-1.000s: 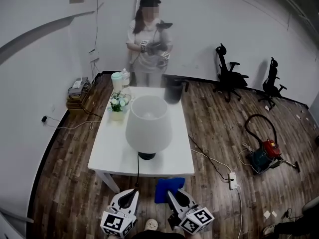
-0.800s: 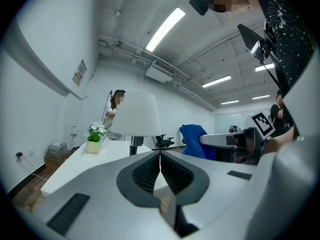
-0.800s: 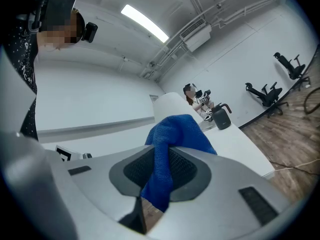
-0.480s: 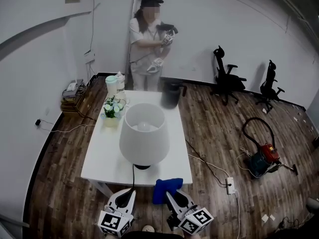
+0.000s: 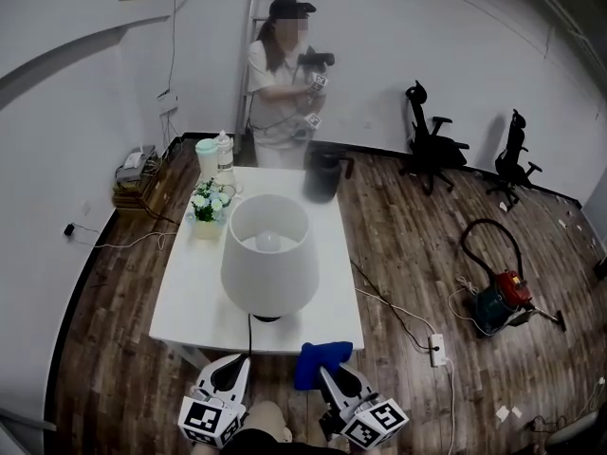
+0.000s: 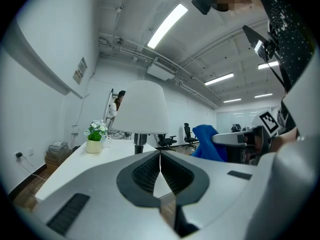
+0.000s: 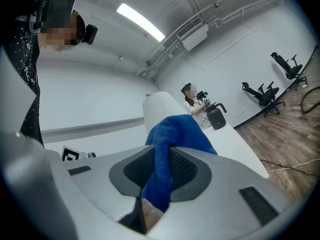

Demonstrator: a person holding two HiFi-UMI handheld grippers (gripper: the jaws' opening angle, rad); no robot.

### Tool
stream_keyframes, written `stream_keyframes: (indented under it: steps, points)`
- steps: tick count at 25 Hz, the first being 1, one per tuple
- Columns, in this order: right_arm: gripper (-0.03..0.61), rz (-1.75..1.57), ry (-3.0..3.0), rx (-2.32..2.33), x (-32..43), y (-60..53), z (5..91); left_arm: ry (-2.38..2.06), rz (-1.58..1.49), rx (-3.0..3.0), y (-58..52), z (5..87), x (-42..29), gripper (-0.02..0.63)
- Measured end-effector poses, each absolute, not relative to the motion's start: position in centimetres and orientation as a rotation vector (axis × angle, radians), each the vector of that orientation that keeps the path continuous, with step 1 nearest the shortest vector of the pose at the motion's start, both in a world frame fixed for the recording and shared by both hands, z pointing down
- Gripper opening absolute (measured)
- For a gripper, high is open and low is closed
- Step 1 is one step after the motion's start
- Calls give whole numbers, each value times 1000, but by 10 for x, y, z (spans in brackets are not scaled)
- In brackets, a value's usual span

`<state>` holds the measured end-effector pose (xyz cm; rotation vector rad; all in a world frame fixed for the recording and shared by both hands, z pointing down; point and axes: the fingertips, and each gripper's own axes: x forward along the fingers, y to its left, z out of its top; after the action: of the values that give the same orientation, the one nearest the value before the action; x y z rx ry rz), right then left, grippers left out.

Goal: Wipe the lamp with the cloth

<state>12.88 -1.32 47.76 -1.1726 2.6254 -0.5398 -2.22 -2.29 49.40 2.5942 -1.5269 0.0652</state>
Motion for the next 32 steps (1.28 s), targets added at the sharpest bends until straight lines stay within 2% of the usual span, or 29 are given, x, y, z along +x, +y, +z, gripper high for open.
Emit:
stream_keyframes:
  steps: [4, 10, 20, 27, 32]
  points:
    - [75, -438, 2610, -1194, 138, -28, 456, -1543, 58, 2590, -30, 489, -29, 12]
    - [75, -94, 2651, -1148, 143, -67, 378, -1571, 50, 2580, -52, 474, -41, 12]
    - [75, 100, 2778, -825, 85, -126, 249, -1621, 14, 2593, -105, 437, -69, 11]
    - [75, 45, 2800, -841, 80, -147, 277, -1648, -15, 2560, -131, 444, -95, 11]
    - [75, -124, 2775, -980, 102, -155, 337, -1669, 6, 2536, -149, 462, -110, 11]
